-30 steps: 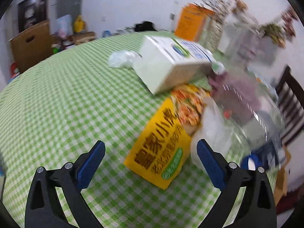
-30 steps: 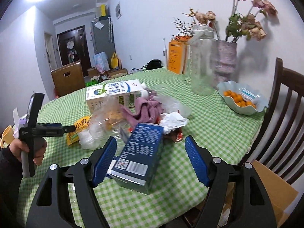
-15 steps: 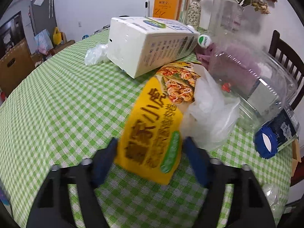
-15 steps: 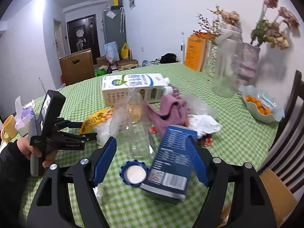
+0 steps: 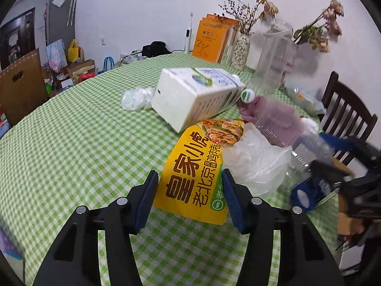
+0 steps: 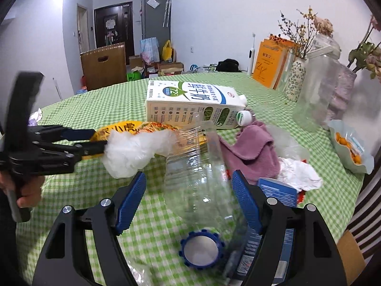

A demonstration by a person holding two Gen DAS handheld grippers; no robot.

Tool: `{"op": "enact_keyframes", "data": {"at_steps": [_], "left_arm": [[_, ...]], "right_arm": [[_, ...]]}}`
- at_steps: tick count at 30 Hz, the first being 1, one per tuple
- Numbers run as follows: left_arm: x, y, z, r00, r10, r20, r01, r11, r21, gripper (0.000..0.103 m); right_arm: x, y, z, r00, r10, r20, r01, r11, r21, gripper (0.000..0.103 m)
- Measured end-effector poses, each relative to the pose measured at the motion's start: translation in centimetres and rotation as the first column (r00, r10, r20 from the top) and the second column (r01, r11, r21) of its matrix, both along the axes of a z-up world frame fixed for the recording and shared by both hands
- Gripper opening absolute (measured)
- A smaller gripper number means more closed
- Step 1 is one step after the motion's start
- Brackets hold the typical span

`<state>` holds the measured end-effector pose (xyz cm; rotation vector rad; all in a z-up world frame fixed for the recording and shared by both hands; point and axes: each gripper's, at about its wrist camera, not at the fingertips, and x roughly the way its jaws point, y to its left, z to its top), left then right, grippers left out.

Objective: Collect trash
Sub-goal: 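Grasp the yellow snack bag with the left tool while the right tool grasps the clear plastic container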

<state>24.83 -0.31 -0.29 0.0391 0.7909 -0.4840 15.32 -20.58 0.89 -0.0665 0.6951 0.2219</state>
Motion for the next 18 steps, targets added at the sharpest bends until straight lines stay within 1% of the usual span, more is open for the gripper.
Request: {"op": "enact_keyframes", "data": {"at_steps": [1,2,3,4,6,7,8,10,12,14,15,18], "left_arm": [[0.2,-0.3,0.4,1.000,0.003,0.001,-0.003,1.000,-0.007,0.052],[0.2,-0.2,0.6,1.000,0.004,0.005,-0.004,1.000,-0.009,0.052],[-0.1,0.0,1.0,1.000,0.003,0.015,-0.003,1.000,-0.005,0.054],[-0.3,0.0,1.2,1.000,0.000,0.030,-0.001,1.000,0.020,0.056],[-0.2,-1.0,0.5,0.999,-0.034,0.039,0.030,0.996,0.086,0.063],[-0.3,-1.3,-0.3,0.997,-0.075,0.018,0.072,0.991,0.115,0.064],[-0.2,-1.5,-1.1,0.995,-0.096,-0.002,0.095,0.986,0.139,0.064],[0.0,-2.0,-2.3,0.994,-0.110,-0.024,0.112,0.978,0.178,0.068],[0.0,-2.1,-3.1,0.993,-0.112,-0.031,0.116,0.972,0.204,0.079],[-0.2,-1.9,-3.4,0.992,-0.125,-0.027,0.128,0.966,0.226,0.081],[-0.2,-1.7,-3.5,0.992,-0.125,-0.026,0.128,0.964,0.231,0.084],[0.3,-1.3,-3.7,0.995,-0.088,-0.045,0.097,0.965,0.243,0.084]], "right_arm": [[0.1,0.1,-0.1,1.000,-0.003,-0.003,0.003,1.000,0.002,0.068],[0.2,0.1,-0.2,1.000,-0.005,-0.005,0.005,1.000,0.001,0.058],[0.2,0.0,-0.3,1.000,-0.006,-0.007,0.006,1.000,-0.001,0.045],[0.2,-0.2,-0.3,1.000,-0.002,-0.008,0.002,1.000,0.013,0.044],[0.1,-0.7,0.0,1.000,-0.001,-0.009,0.001,0.999,0.042,0.034],[0.1,-1.0,0.1,1.000,-0.004,-0.009,0.004,0.999,0.053,0.033],[0.1,-1.1,0.2,1.000,-0.010,-0.007,0.010,0.998,0.054,0.030],[0.0,-1.5,0.5,1.000,-0.017,-0.003,0.017,0.998,0.053,0.028],[-0.2,-1.8,0.6,1.000,-0.012,-0.008,0.012,0.998,0.054,0.027],[-0.3,-2.3,0.9,1.000,-0.022,0.000,0.022,0.997,0.068,0.027],[-0.4,-2.7,1.0,1.000,-0.025,0.002,0.024,0.995,0.092,0.027],[-0.5,-3.3,1.8,0.999,-0.028,0.019,0.026,0.992,0.120,0.027]]}}
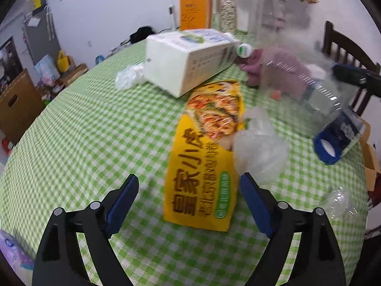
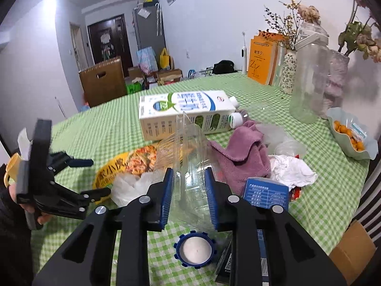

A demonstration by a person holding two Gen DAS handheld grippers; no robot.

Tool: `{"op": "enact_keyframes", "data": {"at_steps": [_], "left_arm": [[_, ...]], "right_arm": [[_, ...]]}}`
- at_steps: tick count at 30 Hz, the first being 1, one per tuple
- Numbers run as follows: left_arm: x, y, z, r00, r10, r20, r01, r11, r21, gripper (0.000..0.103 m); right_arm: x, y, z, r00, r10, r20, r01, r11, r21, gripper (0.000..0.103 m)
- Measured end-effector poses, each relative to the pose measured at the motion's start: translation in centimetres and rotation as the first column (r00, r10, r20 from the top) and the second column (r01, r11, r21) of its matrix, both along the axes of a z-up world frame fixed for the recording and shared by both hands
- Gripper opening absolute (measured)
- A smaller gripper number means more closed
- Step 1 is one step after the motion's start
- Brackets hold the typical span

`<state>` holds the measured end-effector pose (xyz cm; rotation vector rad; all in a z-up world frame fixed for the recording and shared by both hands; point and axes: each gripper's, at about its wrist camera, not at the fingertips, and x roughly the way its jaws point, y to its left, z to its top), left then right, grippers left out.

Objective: Collect trash
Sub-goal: 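Grasp the yellow snack bag with the left tool while the right tool grasps the clear plastic container, then lift and carry the snack bag and plastic container over the cardboard box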

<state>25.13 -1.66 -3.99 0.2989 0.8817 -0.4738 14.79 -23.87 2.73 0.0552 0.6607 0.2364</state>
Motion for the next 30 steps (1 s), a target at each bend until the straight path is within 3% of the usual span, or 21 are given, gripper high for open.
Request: {"op": "enact_keyframes", "data": {"at_steps": [6,15,16,17,18,23,30], "left_arm": [[0.5,-0.4,-1.2,0.999,0.035,-0.041,-0.034,0.999,0.034,0.084],[0.5,-2.2,-2.5,0.998,0.017,-0.057,-0.013,0.998,0.059,0.084],[0.6,-2.2,-2.5,0.998,0.025,-0.060,-0.022,0.998,0.052,0.083],[0.6,-2.2,-2.4,0.998,0.022,-0.056,-0.020,0.999,0.041,0.066],[0.7,-2.1,-2.2,0.998,0.019,-0.058,-0.017,0.999,0.028,0.062],[0.7,-0.9,0.1,0.998,0.065,-0.013,-0.065,0.998,-0.010,0.057],[-1.1,1.4,5.9,0.992,0.092,0.085,-0.076,0.982,-0.171,0.055]], "right_arm": [[-0.6,0.0,2.0,0.998,-0.002,0.056,0.002,1.000,0.005,0.027],[-1.4,-0.6,3.8,0.994,-0.019,0.105,0.018,1.000,0.019,0.026],[-1.5,-0.7,4.1,0.993,-0.022,0.113,0.020,1.000,0.017,0.026],[-1.7,-0.7,4.3,0.993,-0.022,0.117,0.020,1.000,0.017,0.026],[-1.8,-0.7,4.5,0.992,-0.023,0.123,0.021,1.000,0.019,0.026],[-2.8,-1.2,5.9,0.986,-0.033,0.161,0.030,0.999,0.022,0.025],[-4.4,-1.9,8.0,0.977,-0.037,0.210,0.032,0.999,0.027,0.024]]}}
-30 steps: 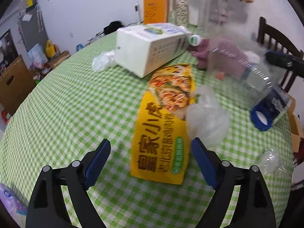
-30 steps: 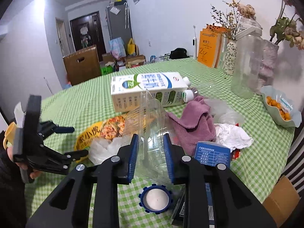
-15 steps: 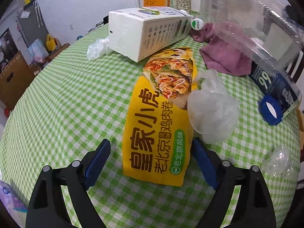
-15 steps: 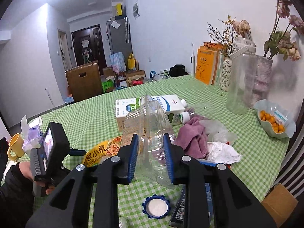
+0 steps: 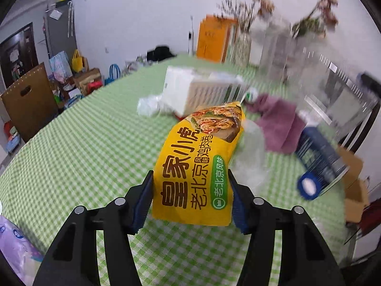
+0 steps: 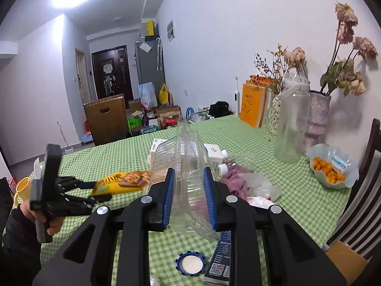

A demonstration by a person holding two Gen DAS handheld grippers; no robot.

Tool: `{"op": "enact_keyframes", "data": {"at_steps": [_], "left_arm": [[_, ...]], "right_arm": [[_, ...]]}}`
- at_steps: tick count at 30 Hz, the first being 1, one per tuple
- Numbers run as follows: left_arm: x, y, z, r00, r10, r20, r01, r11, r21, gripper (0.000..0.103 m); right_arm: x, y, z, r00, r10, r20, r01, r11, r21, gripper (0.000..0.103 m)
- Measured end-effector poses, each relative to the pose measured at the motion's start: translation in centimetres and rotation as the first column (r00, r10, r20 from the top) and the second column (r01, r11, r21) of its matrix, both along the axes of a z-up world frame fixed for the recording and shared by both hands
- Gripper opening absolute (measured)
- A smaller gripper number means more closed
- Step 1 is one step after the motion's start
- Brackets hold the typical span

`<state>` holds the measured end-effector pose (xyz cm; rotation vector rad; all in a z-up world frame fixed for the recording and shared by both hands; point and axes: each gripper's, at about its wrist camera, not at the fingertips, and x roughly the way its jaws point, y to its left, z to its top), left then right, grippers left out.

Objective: Collect trash
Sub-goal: 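Lift and carry the snack bag and plastic container over the cardboard box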

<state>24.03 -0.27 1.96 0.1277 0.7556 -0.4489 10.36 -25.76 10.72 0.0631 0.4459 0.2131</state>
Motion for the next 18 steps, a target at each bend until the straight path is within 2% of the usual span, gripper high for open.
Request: {"op": "enact_keyframes", "data": {"at_steps": [3,7,9,10,12,15,18], "left_arm": [[-0.8,0.1,1.4,1.000,-0.025,0.006,0.025,0.998,-0.066,0.055],[-2.1,-0.5,3.1,0.997,-0.041,0.059,0.046,0.995,-0.084,0.055],[-2.5,-0.8,3.8,0.994,0.029,0.102,-0.028,1.000,-0.013,0.055],[-2.8,-1.2,4.2,0.985,0.084,0.148,-0.092,0.995,0.048,0.055],[-3.2,-1.9,4.8,0.964,0.157,0.213,-0.183,0.977,0.111,0.055],[-4.4,-2.4,6.1,0.965,0.135,0.224,-0.150,0.987,0.050,0.055],[-5.8,-3.9,6.7,0.968,0.074,0.242,-0.084,0.996,0.035,0.055]], "right_arm": [[-0.8,-0.7,0.5,1.000,-0.017,0.013,0.017,1.000,0.006,0.024],[-2.0,-2.4,1.0,0.998,-0.062,0.029,0.061,0.998,0.033,0.024],[-2.7,-3.6,1.2,0.994,-0.099,0.041,0.097,0.994,0.048,0.024],[-2.9,-4.1,1.2,0.993,-0.110,0.043,0.108,0.993,0.050,0.024],[-3.6,-5.2,1.1,0.989,-0.140,0.049,0.137,0.989,0.055,0.024],[-4.5,-6.6,0.9,0.984,-0.171,0.054,0.168,0.984,0.064,0.024],[-5.7,-8.7,0.7,0.974,-0.221,0.053,0.217,0.973,0.072,0.024]]}}
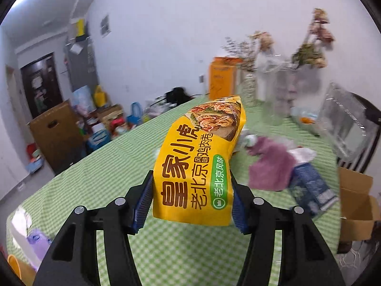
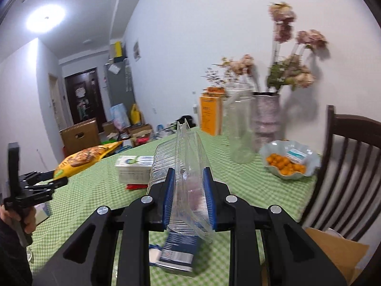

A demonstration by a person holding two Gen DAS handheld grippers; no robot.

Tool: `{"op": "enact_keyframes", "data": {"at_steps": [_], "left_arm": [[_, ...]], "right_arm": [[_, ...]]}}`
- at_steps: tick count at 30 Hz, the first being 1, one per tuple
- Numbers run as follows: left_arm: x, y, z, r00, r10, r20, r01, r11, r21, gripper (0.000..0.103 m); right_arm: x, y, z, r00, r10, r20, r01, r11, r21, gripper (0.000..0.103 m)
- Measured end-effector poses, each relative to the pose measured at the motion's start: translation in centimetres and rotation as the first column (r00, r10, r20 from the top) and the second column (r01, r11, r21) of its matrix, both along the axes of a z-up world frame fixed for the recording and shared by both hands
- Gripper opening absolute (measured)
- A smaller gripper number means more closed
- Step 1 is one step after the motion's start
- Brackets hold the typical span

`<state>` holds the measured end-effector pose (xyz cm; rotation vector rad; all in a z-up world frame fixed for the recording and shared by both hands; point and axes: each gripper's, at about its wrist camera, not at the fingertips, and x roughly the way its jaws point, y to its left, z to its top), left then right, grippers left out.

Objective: Collect trash
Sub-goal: 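Lift and carry the snack bag and plastic container over the cardboard box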

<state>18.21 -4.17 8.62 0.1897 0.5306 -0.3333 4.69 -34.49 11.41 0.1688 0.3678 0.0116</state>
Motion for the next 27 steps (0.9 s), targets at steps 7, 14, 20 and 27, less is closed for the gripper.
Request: {"op": "enact_keyframes", "data": {"at_steps": [7,14,20,27], "left_arm": [[-1.8,-5.8,-0.2,0.982,-0.186,-0.033,0.185,0.983,-0.008,0.055],[-5.3,-15.2,-1.1,0.895,-0.440,-0.070,0.444,0.895,0.043,0.055],[-10.4,-25.6,-4.4,0.759,-0.628,-0.172,0.649,0.752,0.120,0.055],[-14.8,-34.0,-8.8,0.636,-0.718,-0.283,0.771,0.609,0.186,0.055]], "right_arm": [[-5.0,-6.9,-1.1,0.979,-0.204,-0.022,0.204,0.979,0.005,0.024],[-12.7,-15.1,-5.5,0.891,-0.436,-0.124,0.444,0.895,0.045,0.024],[-18.4,-21.2,-12.5,0.759,-0.585,-0.286,0.624,0.779,0.063,0.024],[-21.1,-25.5,-18.9,0.682,-0.609,-0.406,0.699,0.705,0.117,0.024]]}}
